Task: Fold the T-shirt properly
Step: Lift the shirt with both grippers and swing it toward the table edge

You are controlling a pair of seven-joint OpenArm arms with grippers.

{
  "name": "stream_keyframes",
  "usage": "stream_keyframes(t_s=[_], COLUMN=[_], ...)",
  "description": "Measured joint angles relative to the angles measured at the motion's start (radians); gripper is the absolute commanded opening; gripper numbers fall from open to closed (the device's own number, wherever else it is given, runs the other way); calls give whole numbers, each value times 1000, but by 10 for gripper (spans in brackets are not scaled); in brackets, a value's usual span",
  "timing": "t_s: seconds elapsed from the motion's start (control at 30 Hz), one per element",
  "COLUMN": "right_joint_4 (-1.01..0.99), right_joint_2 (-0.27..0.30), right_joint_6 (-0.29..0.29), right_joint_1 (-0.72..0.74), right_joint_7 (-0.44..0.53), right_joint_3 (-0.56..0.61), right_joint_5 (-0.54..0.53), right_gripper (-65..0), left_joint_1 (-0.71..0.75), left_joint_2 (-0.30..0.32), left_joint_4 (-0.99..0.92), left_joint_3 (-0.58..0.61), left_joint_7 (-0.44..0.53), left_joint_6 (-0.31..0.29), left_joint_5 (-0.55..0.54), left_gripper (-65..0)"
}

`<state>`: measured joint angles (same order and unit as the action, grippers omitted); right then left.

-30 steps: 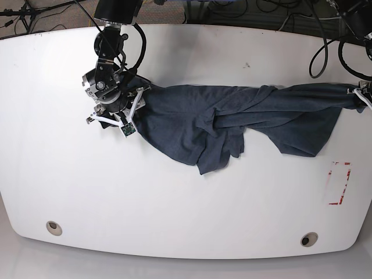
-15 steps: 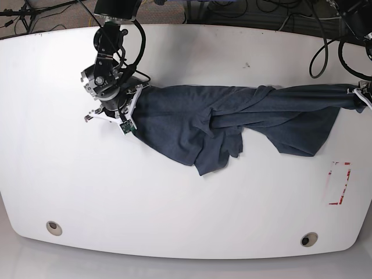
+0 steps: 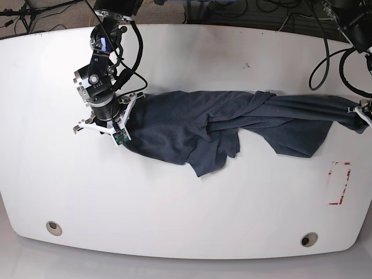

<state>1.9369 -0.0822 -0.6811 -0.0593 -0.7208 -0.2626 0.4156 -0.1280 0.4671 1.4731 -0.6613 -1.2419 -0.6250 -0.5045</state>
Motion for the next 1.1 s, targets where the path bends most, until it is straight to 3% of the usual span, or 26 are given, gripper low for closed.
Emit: stream_keyframes(t_s=[0.3,0.5,0.8,1.1], right_joint_4=[-2,-31,-133,-153], right_joint_2=[89,153,251,282], right_joint_6=[0,-1,-3,-8], right_joint_1=[150,288,515,676], right_joint_7=[-8,-76,-76,-78], right_joint_3=[0,1,7,8], right_joint_5=[-1,-5,-20,-24], right_gripper=[-650,-650,-650,-650], left_joint_1=[-184,-323,-480,-614], left_joint_2=[-59,-53,-54,-51], left_joint_4=[141,143,132,45], left_joint_3=[45,43,44,43], left_joint_7=[1,2,-7,-14], left_joint_6=[109,166,224,255], left_joint_5=[-15,-12,-22,-26], left_gripper=[-650,-650,-650,-650])
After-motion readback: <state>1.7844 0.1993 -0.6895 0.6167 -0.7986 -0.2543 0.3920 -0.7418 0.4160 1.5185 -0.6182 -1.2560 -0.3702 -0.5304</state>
